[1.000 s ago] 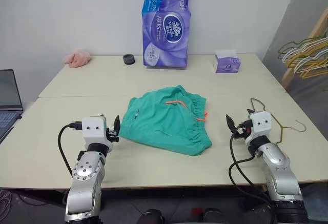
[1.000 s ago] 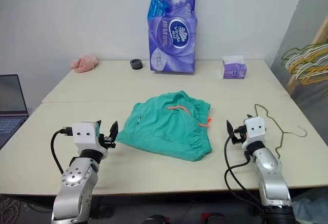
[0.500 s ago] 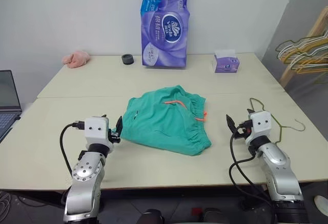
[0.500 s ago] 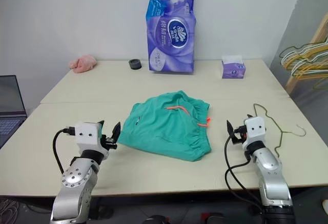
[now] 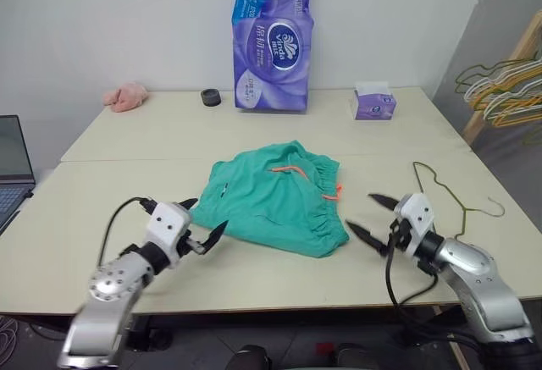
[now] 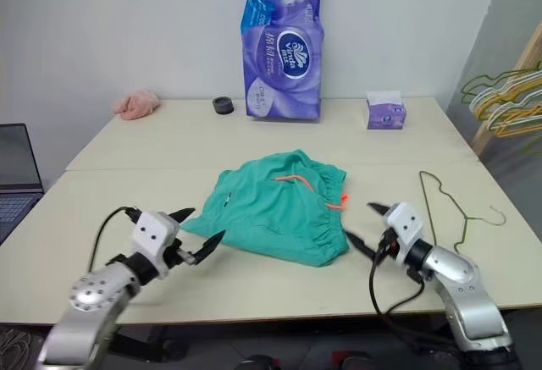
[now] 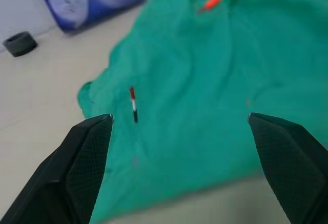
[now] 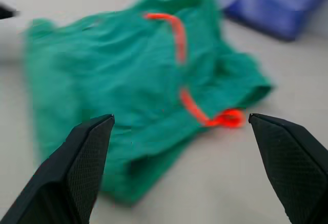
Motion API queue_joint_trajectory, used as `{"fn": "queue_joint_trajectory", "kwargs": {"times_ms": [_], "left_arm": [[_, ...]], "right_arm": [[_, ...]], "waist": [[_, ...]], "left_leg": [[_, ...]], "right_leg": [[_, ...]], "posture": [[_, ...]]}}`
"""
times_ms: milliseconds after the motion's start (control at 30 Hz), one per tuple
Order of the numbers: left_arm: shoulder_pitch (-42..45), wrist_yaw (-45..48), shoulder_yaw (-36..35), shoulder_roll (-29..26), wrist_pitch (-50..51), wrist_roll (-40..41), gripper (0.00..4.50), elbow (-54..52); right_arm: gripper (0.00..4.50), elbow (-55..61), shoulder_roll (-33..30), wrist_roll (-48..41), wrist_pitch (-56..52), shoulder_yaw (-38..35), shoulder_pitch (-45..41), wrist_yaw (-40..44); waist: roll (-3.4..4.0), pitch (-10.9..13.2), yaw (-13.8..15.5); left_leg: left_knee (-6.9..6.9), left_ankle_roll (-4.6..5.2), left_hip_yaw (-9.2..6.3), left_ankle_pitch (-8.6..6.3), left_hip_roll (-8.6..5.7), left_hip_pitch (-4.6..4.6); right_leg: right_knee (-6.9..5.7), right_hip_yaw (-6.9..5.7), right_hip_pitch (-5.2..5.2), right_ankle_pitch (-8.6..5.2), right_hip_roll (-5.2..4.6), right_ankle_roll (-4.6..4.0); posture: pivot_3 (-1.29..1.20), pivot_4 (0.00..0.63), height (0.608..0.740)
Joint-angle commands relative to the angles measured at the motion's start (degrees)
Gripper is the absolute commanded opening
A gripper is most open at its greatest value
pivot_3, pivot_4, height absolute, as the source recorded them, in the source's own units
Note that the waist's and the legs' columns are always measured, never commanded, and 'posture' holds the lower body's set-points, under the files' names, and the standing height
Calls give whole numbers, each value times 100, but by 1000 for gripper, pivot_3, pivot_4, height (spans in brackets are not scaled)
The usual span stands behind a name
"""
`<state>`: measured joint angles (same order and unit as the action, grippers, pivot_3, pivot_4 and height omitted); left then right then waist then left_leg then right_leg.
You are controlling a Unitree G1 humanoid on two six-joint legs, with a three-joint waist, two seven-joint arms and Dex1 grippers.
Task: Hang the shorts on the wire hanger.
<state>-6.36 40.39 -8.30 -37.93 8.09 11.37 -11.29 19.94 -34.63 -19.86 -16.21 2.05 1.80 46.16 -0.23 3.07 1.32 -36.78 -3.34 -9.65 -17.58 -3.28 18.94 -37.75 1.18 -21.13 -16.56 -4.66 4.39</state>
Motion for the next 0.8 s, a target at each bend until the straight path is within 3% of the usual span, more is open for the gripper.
{"fn": "queue_joint_trajectory", "kwargs": {"times_ms": [33,267,633,800], "left_arm": [[353,717,-95,-578,-588,-50,4464,495],[818,1438,409,-1289,-1310,-622,4464,1639],[2154,244,1283,-675,-2786,-2099,4464,3536],[2413,21,1055,-531,-3531,-1814,4464,3737]], "right_arm": [[4500,570,-339,-406,-419,86,-110,492],[4500,686,-597,-102,-269,359,-243,740],[4500,830,-695,507,203,646,-208,738],[4500,891,-706,532,171,669,-165,693]], "waist": [[-3,2,5],[-3,5,0],[-21,4,2],[-26,1,-14]], "left_leg": [[-1,2,2,-1,0,-1],[0,6,4,-4,3,-1],[-5,7,4,-5,1,5],[-7,6,2,-5,2,5]], "right_leg": [[0,0,1,-2,0,8],[1,-2,-2,0,0,12],[5,0,-7,2,-2,13],[2,-1,-8,3,-2,15]], "posture": [[26,0,740],[10,0,740],[-20,0,740],[-39,0,740]]}}
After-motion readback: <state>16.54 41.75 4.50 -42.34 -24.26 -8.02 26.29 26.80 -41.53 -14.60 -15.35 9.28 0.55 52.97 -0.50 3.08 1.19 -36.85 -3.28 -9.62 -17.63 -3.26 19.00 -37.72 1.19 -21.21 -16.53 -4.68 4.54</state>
